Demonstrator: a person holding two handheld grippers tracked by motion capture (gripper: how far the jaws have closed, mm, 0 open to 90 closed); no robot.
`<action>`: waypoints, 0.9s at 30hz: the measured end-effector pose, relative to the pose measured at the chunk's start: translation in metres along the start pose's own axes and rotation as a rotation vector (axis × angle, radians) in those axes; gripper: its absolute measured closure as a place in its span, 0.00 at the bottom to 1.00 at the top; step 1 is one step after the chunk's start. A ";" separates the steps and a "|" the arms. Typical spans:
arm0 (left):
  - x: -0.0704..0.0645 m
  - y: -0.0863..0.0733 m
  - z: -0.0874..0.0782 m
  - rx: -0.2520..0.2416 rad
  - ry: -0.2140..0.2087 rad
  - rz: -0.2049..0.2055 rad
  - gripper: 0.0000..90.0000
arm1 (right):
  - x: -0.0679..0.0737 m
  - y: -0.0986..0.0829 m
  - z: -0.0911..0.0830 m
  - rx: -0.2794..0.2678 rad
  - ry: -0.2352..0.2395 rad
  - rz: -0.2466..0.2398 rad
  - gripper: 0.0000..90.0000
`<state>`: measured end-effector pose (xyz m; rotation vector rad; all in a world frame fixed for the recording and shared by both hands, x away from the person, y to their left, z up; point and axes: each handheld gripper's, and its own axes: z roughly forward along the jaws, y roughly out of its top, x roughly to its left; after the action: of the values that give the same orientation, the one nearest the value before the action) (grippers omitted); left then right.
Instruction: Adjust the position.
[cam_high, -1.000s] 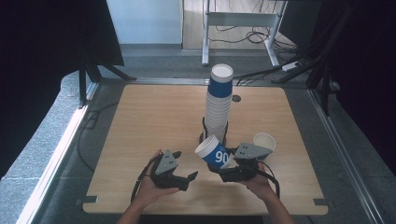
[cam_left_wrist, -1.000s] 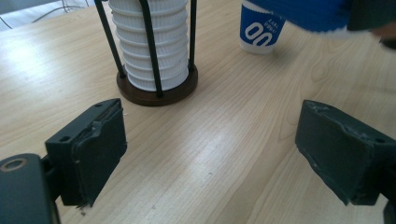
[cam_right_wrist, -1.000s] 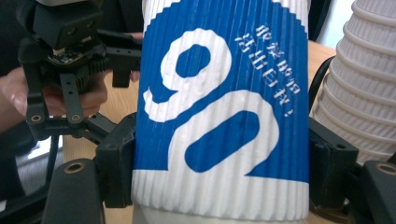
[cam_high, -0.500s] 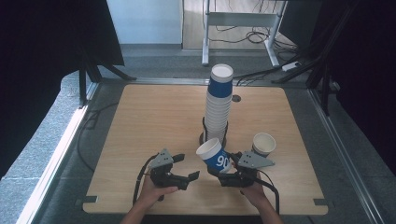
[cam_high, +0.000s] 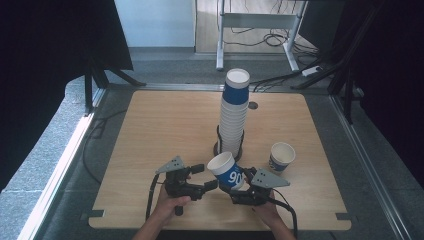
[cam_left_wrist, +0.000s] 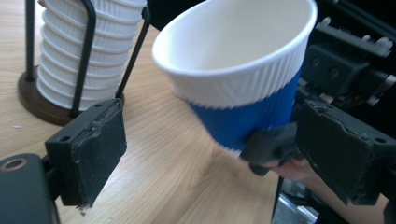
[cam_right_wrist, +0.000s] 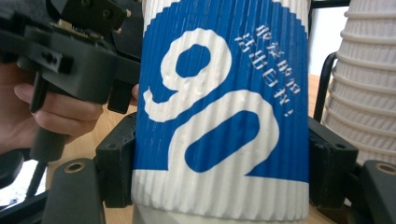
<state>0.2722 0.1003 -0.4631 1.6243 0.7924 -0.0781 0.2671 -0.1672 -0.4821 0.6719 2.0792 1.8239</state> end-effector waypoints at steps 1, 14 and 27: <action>0.000 0.000 0.000 -0.004 -0.011 -0.008 0.10 | 0.001 -0.001 0.001 0.004 -0.001 -0.004 0.30; 0.002 0.006 0.007 -0.027 -0.046 -0.047 0.09 | 0.003 -0.002 0.004 -0.010 -0.003 -0.011 0.30; 0.001 0.018 0.025 -0.030 -0.089 -0.071 0.09 | 0.008 -0.002 0.011 -0.023 0.007 -0.026 0.30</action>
<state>0.2921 0.0781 -0.4549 1.5538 0.7789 -0.1876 0.2655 -0.1540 -0.4853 0.6302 2.0589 1.8353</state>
